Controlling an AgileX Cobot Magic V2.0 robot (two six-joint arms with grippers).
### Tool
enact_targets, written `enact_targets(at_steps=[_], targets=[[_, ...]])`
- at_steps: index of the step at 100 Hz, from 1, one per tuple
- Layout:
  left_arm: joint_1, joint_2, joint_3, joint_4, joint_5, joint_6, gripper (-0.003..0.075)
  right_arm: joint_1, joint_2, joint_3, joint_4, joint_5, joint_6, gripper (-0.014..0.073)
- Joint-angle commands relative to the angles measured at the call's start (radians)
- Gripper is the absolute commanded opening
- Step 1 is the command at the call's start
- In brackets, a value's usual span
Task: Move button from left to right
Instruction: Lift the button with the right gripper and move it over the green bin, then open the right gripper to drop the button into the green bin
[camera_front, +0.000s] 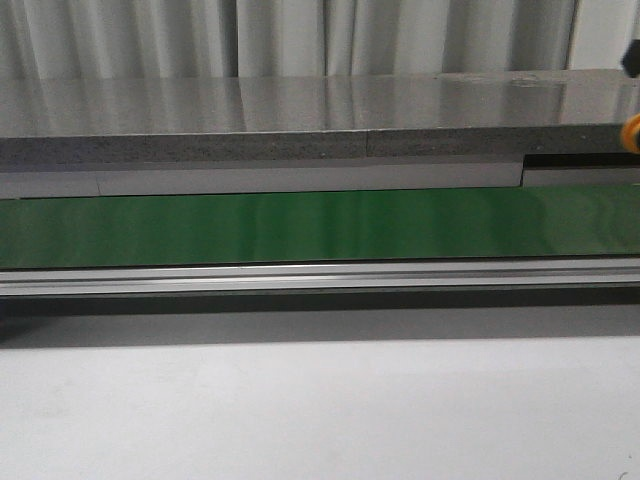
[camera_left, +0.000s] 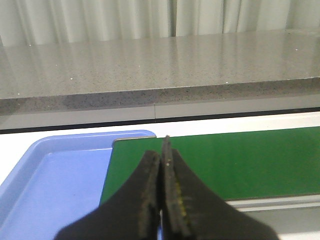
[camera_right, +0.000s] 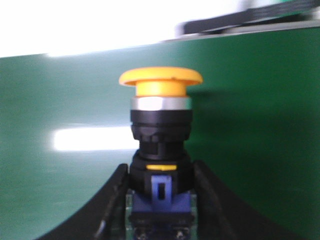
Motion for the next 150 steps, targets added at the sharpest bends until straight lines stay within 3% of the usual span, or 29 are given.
enact_targets(at_steps=[1, 18, 34, 71, 113, 120, 137, 150], targets=[[-0.007, 0.01, -0.027, -0.015, -0.081, -0.002, -0.002, -0.069, -0.048, -0.03, -0.079, -0.039, -0.008, 0.0185], [-0.007, 0.01, -0.027, -0.015, -0.081, -0.002, -0.002, -0.195, -0.048, -0.03, -0.137, -0.091, -0.008, 0.0185], [-0.007, 0.01, -0.027, -0.015, -0.081, -0.002, -0.002, -0.249, -0.046, -0.03, -0.173, -0.173, -0.029, 0.0185], [-0.007, 0.01, -0.027, -0.015, -0.081, -0.002, -0.002, -0.252, 0.088, -0.03, -0.201, -0.195, -0.191, 0.0186], [-0.007, 0.01, -0.027, -0.015, -0.081, -0.002, -0.002, -0.252, 0.132, -0.03, -0.201, -0.213, -0.199, 0.019], [-0.007, 0.01, -0.027, -0.015, -0.081, -0.002, -0.002, -0.252, 0.132, -0.03, -0.201, -0.213, -0.199, 0.022], [-0.007, 0.01, -0.027, -0.015, -0.081, -0.002, -0.002, -0.252, 0.132, -0.03, -0.207, -0.228, -0.199, 0.0406], [-0.007, 0.01, -0.027, -0.015, -0.081, -0.002, -0.002, -0.252, 0.132, -0.03, -0.207, -0.235, -0.199, 0.0492]])
